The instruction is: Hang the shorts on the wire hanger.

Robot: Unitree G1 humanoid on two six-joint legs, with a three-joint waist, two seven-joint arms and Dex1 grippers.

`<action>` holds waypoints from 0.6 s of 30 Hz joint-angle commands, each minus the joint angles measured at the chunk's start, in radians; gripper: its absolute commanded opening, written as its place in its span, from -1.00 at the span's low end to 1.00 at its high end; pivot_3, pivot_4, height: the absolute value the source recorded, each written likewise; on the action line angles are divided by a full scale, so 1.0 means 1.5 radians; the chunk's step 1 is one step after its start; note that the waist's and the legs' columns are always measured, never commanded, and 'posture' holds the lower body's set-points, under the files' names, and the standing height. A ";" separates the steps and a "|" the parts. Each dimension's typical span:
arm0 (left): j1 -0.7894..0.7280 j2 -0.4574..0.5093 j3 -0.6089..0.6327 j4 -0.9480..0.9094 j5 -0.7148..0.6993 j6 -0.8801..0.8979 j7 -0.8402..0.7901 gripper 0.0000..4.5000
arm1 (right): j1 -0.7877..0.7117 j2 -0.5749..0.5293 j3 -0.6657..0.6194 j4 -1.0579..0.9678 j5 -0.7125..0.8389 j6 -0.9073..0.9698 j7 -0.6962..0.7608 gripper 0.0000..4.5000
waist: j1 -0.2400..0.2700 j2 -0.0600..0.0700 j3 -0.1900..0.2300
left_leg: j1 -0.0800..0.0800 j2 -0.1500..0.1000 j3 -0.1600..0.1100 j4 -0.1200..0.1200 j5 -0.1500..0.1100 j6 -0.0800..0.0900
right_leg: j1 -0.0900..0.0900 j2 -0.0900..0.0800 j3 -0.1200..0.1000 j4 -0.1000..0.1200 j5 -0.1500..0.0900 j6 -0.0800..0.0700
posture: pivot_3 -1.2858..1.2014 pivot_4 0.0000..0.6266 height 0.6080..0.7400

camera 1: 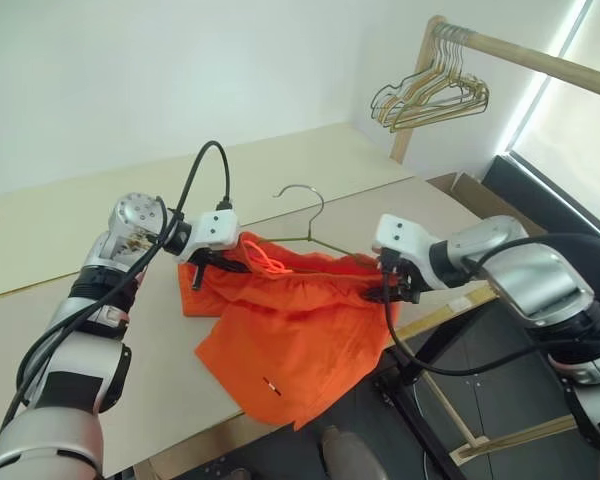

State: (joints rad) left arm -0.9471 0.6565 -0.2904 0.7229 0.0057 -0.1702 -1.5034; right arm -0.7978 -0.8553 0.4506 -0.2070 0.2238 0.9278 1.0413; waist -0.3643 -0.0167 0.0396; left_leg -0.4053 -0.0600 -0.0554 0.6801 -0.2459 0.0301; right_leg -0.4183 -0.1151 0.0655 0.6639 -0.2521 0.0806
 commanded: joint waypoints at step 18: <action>-0.041 0.002 0.085 0.003 -0.082 0.005 -0.066 0.34 | 0.017 -0.021 -0.118 -0.055 0.100 0.063 0.072 -1.00 | 0.004 0.000 0.000 | 0.000 0.000 0.000 0.000 0.000 0.000 | 0.000 0.000 0.000 0.000 0.000 0.000 | -0.18 -1.00 1.00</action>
State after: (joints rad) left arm -0.9595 0.6489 -0.2101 0.7271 -0.0841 -0.1702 -1.5979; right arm -0.7710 -0.8678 0.3427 -0.2548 0.3403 0.9947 1.1520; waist -0.3591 -0.0168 0.0396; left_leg -0.4054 -0.0597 -0.0557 0.6802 -0.2460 0.0301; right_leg -0.4180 -0.1150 0.0650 0.6636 -0.2521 0.0806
